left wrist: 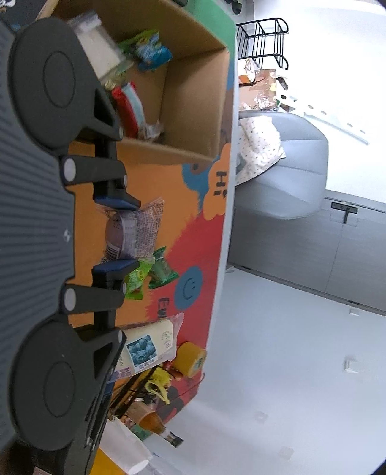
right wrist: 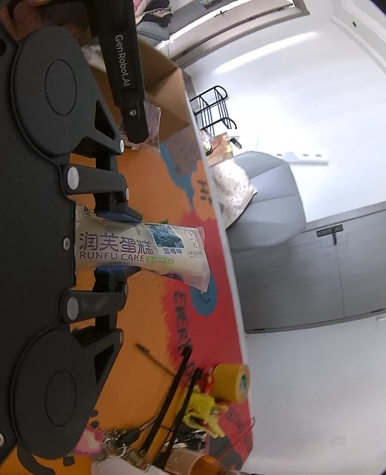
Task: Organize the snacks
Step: 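Carry both snacks over the box and open left tool to drop the pastry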
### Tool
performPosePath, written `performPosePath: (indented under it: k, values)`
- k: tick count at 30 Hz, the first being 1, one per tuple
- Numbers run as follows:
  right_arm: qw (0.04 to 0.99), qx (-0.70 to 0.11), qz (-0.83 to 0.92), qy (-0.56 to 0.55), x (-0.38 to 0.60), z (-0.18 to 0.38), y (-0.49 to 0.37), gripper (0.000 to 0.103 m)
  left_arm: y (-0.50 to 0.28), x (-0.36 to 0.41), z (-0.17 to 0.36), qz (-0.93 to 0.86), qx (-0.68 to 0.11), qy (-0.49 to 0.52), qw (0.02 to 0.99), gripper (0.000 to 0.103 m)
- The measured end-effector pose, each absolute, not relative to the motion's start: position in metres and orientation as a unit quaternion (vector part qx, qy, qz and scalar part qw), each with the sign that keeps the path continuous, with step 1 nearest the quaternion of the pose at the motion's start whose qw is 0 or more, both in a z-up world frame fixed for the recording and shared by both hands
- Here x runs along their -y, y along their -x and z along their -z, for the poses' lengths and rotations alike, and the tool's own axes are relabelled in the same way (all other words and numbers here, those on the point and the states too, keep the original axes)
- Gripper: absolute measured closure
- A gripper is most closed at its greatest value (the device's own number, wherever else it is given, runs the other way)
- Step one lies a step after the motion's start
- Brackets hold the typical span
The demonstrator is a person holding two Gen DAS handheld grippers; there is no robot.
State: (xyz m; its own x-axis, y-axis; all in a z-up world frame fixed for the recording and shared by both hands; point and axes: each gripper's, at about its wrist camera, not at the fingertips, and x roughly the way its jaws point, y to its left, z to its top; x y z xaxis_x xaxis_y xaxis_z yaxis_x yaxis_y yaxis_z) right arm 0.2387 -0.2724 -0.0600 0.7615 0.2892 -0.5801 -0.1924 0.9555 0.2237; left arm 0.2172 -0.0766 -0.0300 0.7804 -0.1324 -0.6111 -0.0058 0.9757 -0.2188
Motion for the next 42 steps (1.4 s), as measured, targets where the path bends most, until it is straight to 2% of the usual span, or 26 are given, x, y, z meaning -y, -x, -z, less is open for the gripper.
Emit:
performPosePath:
  k: [15,33,37,42]
  values:
    - [0.937,-0.295,-0.17,-0.074,0.22,0.032,-0.232,0.076,-0.199,0.02,0.006,0.016,-0.31,0.107,0.944,0.069]
    - [0.93,-0.301,-0.207,-0.044,0.163,0.03,-0.236,0.076,-0.203,-0.051,0.01,-0.015,-0.313,0.143,0.939,0.067]
    - [0.926,-0.303,-0.22,-0.041,0.152,0.029,-0.239,0.076,-0.202,-0.057,0.006,-0.025,-0.305,0.146,0.941,0.05]
    - [0.92,-0.307,-0.242,-0.037,0.137,0.028,-0.243,0.076,-0.197,-0.069,0.003,-0.046,-0.302,0.149,0.94,0.046]
